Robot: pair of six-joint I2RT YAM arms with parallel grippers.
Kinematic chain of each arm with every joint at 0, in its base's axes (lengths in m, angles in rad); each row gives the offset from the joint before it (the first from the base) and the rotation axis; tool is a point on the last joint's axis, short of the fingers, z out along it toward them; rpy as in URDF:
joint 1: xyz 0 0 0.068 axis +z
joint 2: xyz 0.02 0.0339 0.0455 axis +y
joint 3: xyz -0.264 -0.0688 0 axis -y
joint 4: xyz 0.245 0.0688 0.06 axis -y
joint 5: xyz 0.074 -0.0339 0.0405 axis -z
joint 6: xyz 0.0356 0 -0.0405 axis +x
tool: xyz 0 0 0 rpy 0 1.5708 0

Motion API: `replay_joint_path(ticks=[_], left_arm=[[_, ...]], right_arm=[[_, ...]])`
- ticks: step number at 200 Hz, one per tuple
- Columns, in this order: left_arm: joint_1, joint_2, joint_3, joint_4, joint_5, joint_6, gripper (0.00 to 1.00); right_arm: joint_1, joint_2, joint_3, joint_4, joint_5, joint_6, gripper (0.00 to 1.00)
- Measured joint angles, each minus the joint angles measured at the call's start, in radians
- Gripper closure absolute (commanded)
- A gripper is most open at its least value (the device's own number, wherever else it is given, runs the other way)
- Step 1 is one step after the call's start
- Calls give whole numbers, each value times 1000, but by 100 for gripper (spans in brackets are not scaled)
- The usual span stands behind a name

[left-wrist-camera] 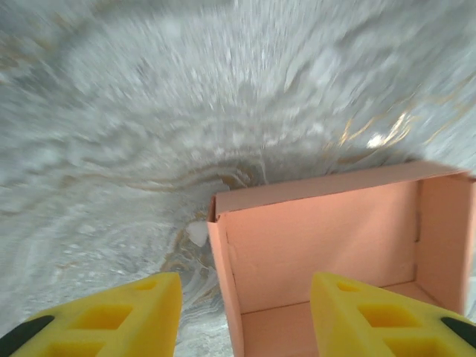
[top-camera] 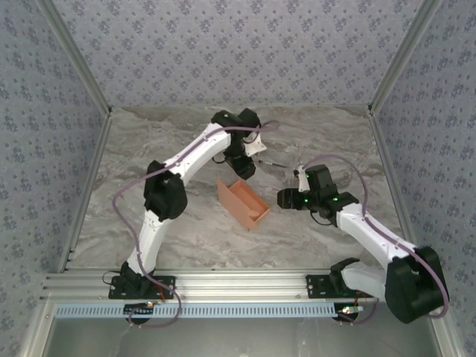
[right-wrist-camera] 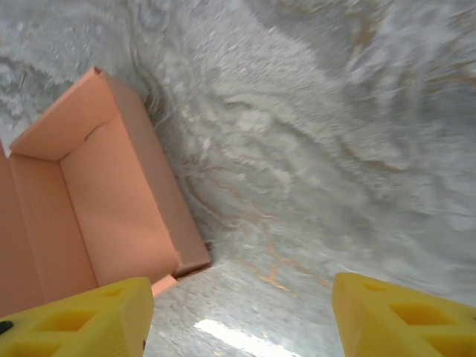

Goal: Fold the paper box

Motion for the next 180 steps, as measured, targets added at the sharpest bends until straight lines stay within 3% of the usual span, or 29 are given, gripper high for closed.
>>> replay_joint_path(ticks=[33,78,119,180], left_arm=[[53,-199,-145,167,35,-67,50],[217,-515,-596,476,51,-243,50],[359,-763,-1053,739,15,-428,49],[427,-982,-1493,970,-52,-615,47]], right_arm=[[69,154,17,68,-55,11,35],[97,298,47,175,-141,32,39],[148,316,29,248,-202,75,41],[318,333,-19,384,-231,203,39]])
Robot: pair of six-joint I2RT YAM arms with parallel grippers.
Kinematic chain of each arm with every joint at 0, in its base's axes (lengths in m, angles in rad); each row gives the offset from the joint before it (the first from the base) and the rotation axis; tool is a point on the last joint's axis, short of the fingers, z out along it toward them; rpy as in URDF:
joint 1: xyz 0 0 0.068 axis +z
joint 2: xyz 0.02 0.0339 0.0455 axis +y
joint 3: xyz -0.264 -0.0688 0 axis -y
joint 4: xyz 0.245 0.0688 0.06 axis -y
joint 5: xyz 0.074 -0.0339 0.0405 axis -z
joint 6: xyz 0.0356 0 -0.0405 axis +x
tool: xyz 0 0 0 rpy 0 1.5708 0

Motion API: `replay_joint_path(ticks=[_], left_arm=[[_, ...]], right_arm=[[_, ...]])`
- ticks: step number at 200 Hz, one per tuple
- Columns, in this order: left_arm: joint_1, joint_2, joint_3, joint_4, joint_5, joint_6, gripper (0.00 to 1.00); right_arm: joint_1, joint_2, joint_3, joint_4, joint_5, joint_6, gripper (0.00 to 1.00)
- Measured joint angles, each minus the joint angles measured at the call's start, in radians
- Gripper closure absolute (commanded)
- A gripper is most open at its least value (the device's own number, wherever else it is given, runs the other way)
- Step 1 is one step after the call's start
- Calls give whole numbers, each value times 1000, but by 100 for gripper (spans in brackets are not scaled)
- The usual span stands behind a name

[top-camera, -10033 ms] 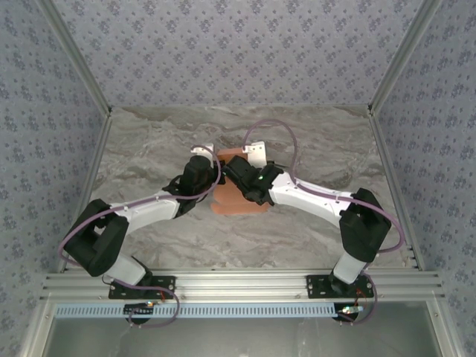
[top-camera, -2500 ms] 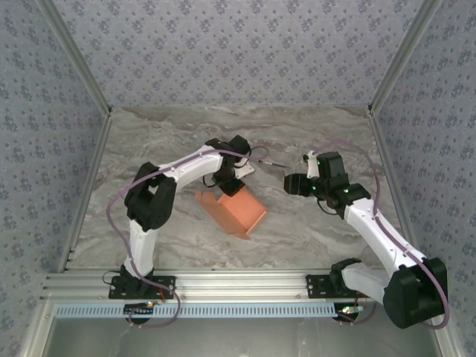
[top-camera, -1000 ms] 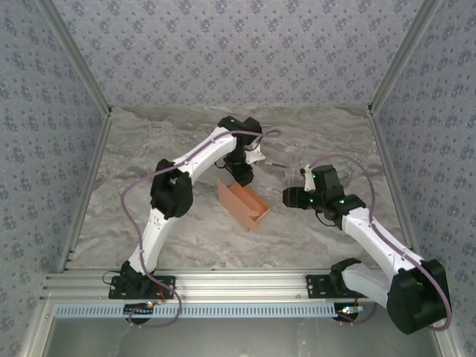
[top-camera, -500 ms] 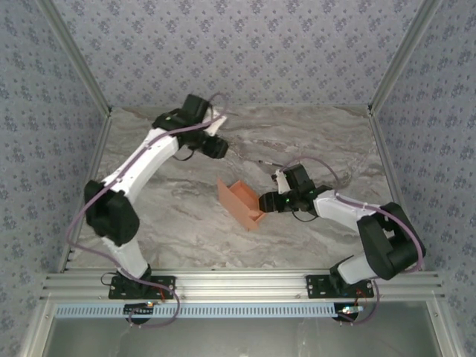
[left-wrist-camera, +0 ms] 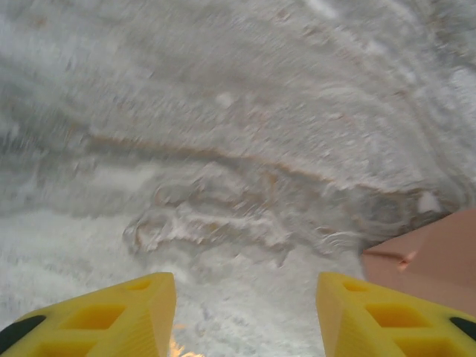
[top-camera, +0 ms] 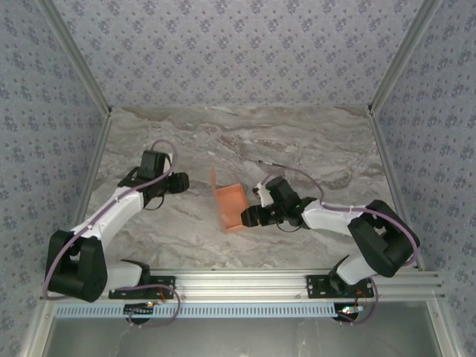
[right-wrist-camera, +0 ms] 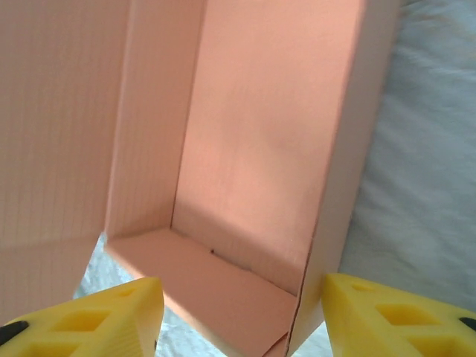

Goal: Fold the paper box

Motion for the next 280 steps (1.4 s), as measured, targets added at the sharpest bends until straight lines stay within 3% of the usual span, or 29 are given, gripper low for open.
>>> replay_joint_path(ticks=[41,70,125,168,200,232,280], left_arm=[[-3,40,-138,107,79,-80,52],[-56,122,-155,188,151,-125,56],[-143,257,-135,331,229,-200,58],[-212,420,27,365,256,-222,58],[-261,565,204,385,291,-229,58],[-254,609,340,354,276,-199,57],[-152,516,277,362,194,-178,52]], right_arm=[[29,5,5,20,8,20,37],[3,-16,11,0,23,11,37],[-147,-158,2,-96,72,-24,36],[-237,-260,-29,-192,109,-48,38],[-226,-275,-78,-237,115,-58,43],[-164,-342,-145,-269,144,-62,51],[-14,-285,-181,-188,189,-19,63]])
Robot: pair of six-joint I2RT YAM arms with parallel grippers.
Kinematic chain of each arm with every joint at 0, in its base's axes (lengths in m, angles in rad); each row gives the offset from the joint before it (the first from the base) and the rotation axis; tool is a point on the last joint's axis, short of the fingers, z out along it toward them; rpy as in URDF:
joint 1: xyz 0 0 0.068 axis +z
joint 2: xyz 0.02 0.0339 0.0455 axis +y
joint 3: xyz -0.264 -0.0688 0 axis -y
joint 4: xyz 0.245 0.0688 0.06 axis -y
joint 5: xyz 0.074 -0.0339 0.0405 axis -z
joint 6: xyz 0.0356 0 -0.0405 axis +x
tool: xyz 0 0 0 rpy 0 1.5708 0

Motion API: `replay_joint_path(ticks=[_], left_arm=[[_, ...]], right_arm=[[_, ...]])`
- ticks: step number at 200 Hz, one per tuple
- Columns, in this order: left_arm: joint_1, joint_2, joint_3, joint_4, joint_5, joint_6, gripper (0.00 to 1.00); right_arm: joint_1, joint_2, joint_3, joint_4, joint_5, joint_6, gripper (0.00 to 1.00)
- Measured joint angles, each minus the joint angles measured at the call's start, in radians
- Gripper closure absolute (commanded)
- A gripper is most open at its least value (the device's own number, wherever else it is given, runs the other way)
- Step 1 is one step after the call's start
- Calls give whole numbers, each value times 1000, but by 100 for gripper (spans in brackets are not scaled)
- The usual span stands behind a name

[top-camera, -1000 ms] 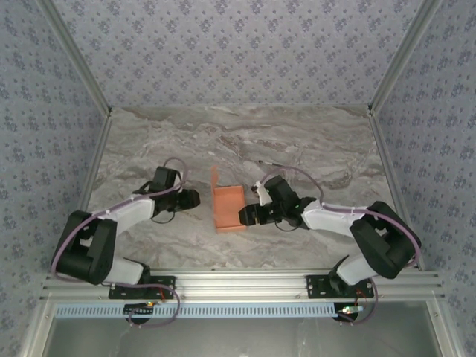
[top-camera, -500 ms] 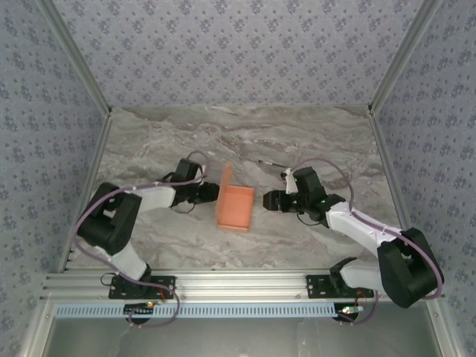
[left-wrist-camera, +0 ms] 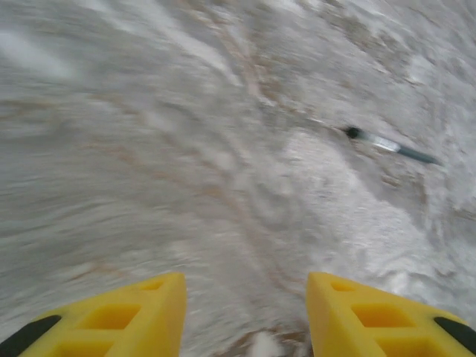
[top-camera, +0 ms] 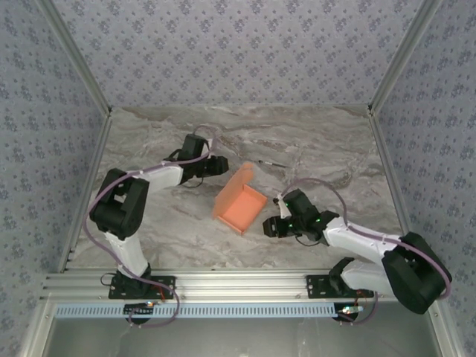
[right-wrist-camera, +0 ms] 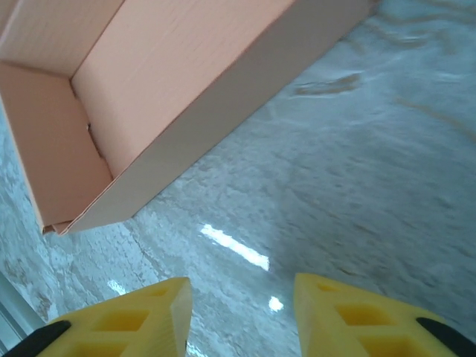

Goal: Fold the paper box

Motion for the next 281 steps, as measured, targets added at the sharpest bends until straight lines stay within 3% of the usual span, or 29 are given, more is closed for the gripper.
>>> replay_joint_path(ticks=[51,129,156,181,226,257,281], left_arm=[[57,-185,-180,19,-83,-2,52],[92,-426,-392,68,-181,-63,47],[144,-507,-439,48,-224,-66,45],[167,-608,-472,13,-267,-50,38],[167,-765,-484,-9,-273,-32,31],[167,-774,-484,-31,-246,-32,31],[167,-775,-483,-54,-239,-31,31]], right_arm=[[119,188,89,89,100,34,68],[79,457,359,174,149,5,68],[42,467,399,169,156,-26,64],[24,404,398,99,186,-76,54],[-156,285,467,-57,282,-214,43],[-288,355,582,-143,332,-296,40],[-334,458,669,-196,349,-357,38]])
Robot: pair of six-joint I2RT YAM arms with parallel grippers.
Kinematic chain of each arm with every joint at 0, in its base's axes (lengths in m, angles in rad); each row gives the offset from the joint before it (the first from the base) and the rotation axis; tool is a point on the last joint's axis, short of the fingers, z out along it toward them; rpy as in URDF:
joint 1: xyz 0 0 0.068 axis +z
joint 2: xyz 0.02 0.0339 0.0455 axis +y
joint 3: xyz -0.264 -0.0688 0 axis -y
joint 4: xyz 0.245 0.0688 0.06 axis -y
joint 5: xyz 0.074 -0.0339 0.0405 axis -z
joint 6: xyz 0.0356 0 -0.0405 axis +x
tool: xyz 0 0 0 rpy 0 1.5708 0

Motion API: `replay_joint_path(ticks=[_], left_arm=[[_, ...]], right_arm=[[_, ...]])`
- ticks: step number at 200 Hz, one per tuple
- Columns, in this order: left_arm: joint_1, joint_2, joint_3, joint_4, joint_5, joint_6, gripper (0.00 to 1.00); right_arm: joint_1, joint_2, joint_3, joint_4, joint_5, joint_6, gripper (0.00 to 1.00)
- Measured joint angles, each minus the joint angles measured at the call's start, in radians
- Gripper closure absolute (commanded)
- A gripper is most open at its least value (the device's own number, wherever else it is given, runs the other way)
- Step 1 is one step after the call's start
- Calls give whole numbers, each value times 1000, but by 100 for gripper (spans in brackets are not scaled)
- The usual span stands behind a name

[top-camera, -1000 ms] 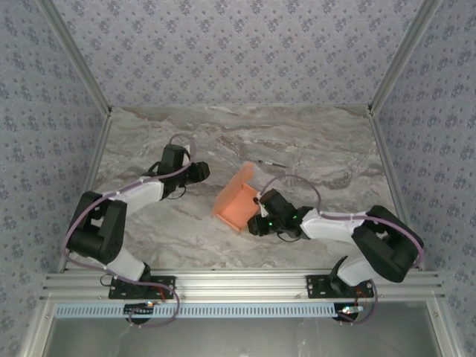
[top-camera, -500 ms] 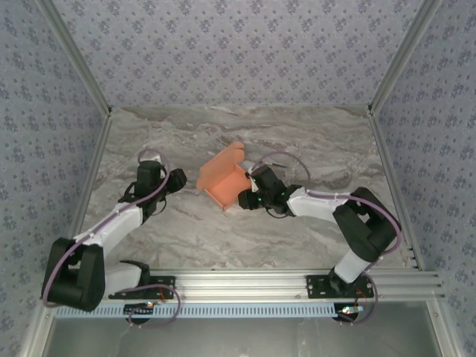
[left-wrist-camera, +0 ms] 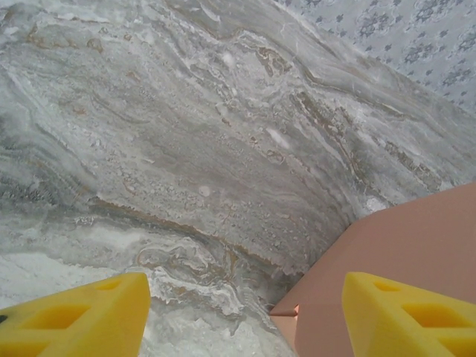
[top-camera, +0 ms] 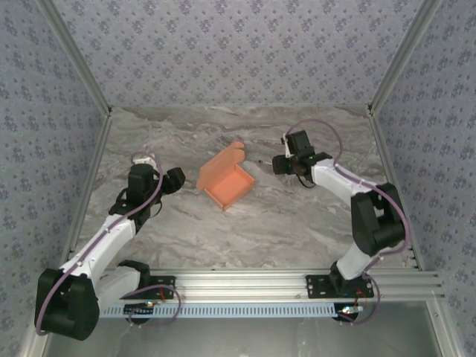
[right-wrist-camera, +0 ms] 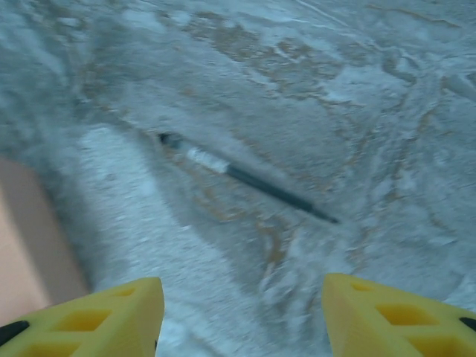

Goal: Fold the paper box

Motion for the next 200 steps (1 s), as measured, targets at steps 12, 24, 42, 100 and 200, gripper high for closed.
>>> replay_joint_path(ticks=[12,24,42,100,200], left_arm=[[0,-2,0,-16,3,6,31],[0,-10,0,-31,6,10,31],[0,-32,0,-51,5,20,31],[0,-75,0,-74,1,42,30],[0,-75,0,-73,1,45,30]], right_arm=[[-6,59,46,-31,1,-35,37],[-6,114,93,-62,-3,-68,37],[-6,185,159,-98,-11,-113,37],[-5,358,352,-215,-26,-209,37],[-3,512,553,-409,-25,-216,71]])
